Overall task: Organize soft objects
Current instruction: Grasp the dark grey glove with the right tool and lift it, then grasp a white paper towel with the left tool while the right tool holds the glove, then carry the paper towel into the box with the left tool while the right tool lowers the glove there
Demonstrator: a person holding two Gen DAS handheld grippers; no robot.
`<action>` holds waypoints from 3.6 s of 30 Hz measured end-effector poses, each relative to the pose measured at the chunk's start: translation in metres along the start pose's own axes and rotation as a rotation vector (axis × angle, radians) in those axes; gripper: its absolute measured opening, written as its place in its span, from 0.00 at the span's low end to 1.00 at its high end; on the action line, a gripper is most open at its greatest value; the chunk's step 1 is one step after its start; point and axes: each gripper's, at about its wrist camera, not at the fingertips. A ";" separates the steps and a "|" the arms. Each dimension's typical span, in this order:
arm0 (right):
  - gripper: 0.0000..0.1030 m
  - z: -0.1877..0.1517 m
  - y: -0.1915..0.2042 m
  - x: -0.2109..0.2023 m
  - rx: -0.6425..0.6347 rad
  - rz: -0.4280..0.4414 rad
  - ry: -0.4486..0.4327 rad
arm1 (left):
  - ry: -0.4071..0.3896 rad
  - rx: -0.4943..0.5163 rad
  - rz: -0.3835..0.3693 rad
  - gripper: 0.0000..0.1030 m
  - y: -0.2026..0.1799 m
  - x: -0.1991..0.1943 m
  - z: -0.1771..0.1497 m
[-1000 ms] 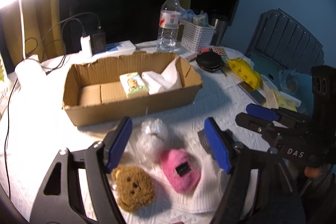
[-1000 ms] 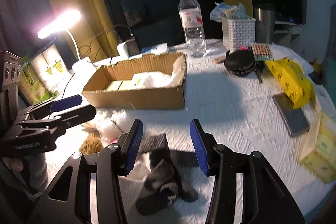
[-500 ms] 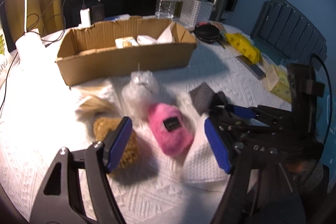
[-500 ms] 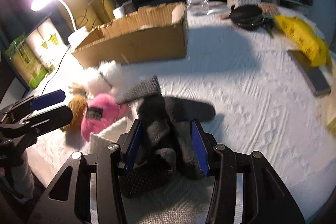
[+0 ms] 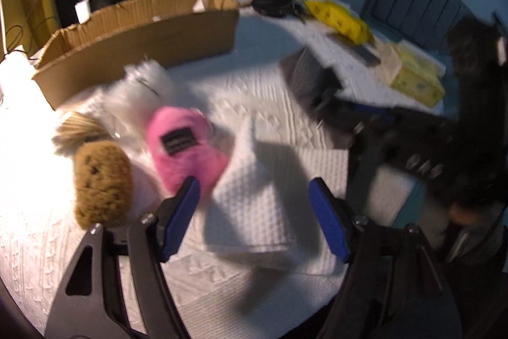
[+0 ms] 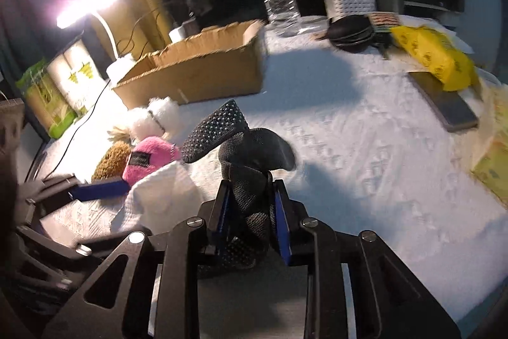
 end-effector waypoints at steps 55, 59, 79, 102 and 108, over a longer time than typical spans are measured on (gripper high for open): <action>0.27 0.074 0.042 -0.018 -0.090 -0.045 -0.082 | -0.298 -0.014 -0.084 0.14 0.091 -0.091 0.041; 0.27 0.086 0.053 -0.011 -0.111 -0.041 -0.082 | -0.316 -0.045 -0.070 0.14 0.114 -0.096 0.046; 0.27 0.136 0.054 0.007 -0.149 -0.022 -0.114 | -0.340 -0.058 -0.035 0.14 0.138 -0.077 0.100; 0.27 0.140 -0.029 -0.001 -0.042 0.015 -0.169 | -0.234 -0.090 -0.060 0.22 0.092 0.022 0.176; 0.27 0.152 -0.029 -0.003 -0.041 0.005 -0.198 | -0.186 -0.089 -0.090 0.75 0.095 0.030 0.177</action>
Point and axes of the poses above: each gripper's, at about its wrist camera, not at the fingertips, and x roughly the way its jaws point, y to its left, z to its top, and after that the axes turned 3 degrees about y, right-handed
